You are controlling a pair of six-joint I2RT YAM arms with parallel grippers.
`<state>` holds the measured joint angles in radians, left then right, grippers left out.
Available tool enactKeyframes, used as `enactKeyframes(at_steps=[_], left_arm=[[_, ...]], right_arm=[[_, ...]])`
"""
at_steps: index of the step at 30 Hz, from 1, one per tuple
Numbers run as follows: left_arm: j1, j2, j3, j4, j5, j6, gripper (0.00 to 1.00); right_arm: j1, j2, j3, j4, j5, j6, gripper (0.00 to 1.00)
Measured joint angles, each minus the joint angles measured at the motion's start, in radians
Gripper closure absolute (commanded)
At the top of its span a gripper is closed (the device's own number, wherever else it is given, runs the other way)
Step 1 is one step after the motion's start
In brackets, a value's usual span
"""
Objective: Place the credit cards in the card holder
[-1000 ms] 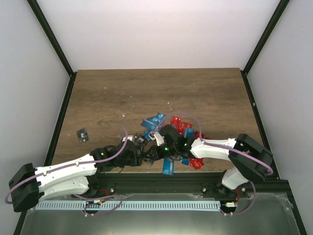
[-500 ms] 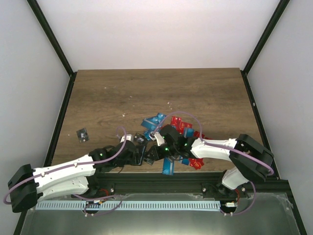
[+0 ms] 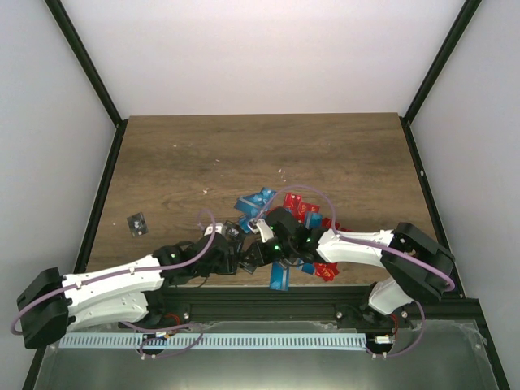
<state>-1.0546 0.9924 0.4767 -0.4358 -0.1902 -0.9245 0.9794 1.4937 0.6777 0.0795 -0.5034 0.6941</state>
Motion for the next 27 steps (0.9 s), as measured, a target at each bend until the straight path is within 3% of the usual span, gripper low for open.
enactKeyframes(at_steps=[12, 27], left_arm=[[-0.001, 0.007, 0.005, -0.084, -0.105, -0.036, 0.51], [-0.001, -0.103, 0.005, -0.190, -0.222, -0.117, 0.54]], right_arm=[[0.000, 0.000, -0.002, -0.014, 0.027, -0.005, 0.99], [-0.022, 0.032, -0.008, -0.035, 0.050, -0.021, 0.99]])
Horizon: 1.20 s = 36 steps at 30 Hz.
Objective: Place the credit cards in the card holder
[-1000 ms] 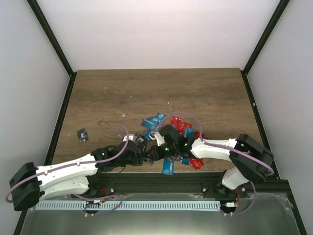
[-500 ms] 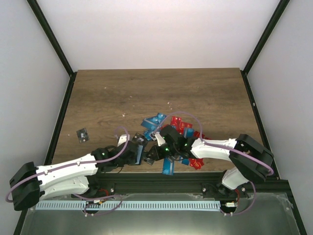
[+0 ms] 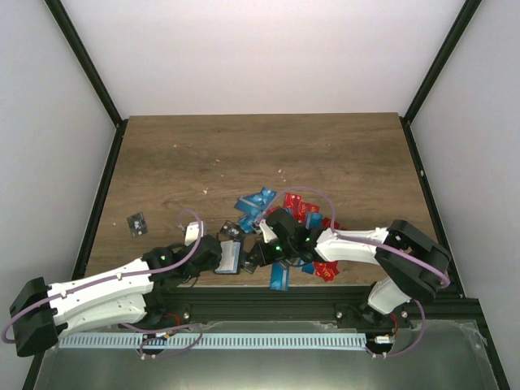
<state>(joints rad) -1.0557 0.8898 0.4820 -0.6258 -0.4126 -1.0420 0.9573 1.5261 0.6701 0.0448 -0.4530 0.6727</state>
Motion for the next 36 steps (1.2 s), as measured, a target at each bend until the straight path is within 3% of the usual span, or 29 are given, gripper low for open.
enactKeyframes(at_steps=[15, 26, 36], left_arm=[[0.002, -0.008, -0.095, -0.013, -0.051, -0.134, 0.58], [0.045, -0.026, -0.133, 0.018, -0.080, -0.147, 0.59], [0.089, -0.042, -0.203, 0.115, -0.058, -0.090, 0.76]], right_arm=[[-0.097, 0.034, 0.000, -0.023, 0.011, -0.041, 0.99], [-0.158, 0.058, 0.004, -0.065, 0.020, -0.075, 0.99], [-0.160, 0.098, 0.037, -0.084, 0.019, -0.079, 0.97]])
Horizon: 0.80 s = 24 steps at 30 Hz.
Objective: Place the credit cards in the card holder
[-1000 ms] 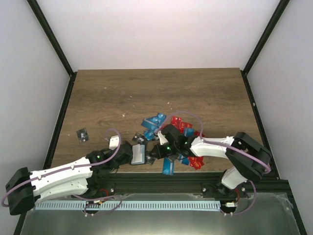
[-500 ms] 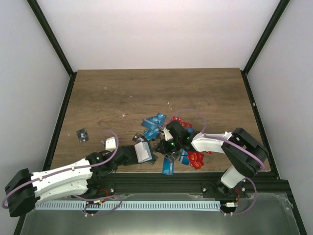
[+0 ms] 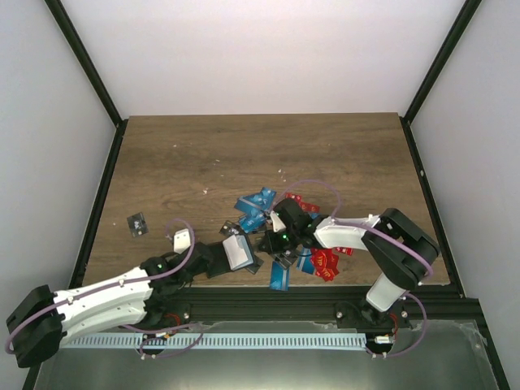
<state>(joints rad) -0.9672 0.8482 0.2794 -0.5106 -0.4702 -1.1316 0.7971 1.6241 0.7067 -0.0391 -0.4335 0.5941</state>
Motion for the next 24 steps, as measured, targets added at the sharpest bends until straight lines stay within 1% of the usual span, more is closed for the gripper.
enactKeyframes(at_steps=[2, 5, 9, 11, 17, 20, 24], left_arm=[[0.000, -0.019, -0.018, 0.022, 0.012, 0.014, 0.79], [0.000, -0.055, -0.034, 0.046, 0.025, 0.030, 0.82], [0.001, -0.129, -0.047, 0.065, 0.031, 0.050, 0.82], [0.001, -0.160, -0.055, 0.073, 0.032, 0.062, 0.82], [0.001, -0.188, -0.069, 0.090, 0.043, 0.089, 0.82], [0.001, -0.183, -0.071, 0.113, 0.055, 0.108, 0.82], [0.001, -0.180, -0.071, 0.151, 0.080, 0.143, 0.82]], right_arm=[[0.000, 0.005, 0.010, -0.006, 0.000, -0.003, 0.93], [0.000, 0.010, 0.027, -0.027, -0.002, -0.008, 0.81], [-0.002, 0.011, 0.063, -0.065, -0.003, -0.024, 0.70], [-0.002, 0.010, 0.081, -0.087, 0.000, -0.029, 0.65], [-0.002, -0.044, 0.118, -0.157, 0.006, -0.044, 0.62], [-0.002, -0.081, 0.119, -0.149, -0.020, -0.043, 0.61], [0.008, -0.089, 0.119, -0.099, -0.082, -0.034, 0.60]])
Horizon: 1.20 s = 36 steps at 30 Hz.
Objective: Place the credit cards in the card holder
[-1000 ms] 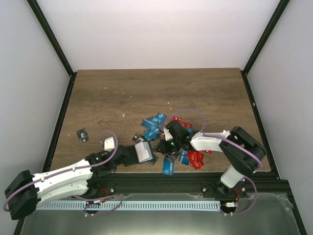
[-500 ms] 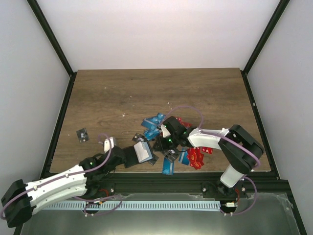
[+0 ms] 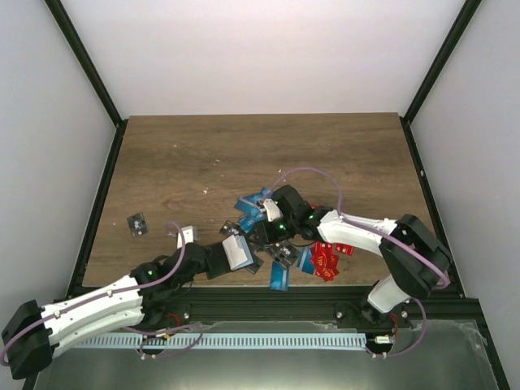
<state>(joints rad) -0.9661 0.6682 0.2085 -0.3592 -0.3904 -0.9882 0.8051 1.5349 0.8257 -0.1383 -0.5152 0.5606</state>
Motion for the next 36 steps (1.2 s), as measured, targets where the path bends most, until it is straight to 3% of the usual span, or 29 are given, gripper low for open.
enactKeyframes(at_steps=[14, 36], left_arm=[[0.002, 0.008, -0.001, 0.059, 0.038, 0.047, 0.82], [0.002, -0.018, -0.007, 0.059, 0.048, 0.047, 0.82]], right_arm=[[0.024, 0.221, 0.111, 0.103, -0.129, -0.006, 0.59], [0.069, 0.273, 0.111, 0.142, -0.184, -0.002, 0.58]])
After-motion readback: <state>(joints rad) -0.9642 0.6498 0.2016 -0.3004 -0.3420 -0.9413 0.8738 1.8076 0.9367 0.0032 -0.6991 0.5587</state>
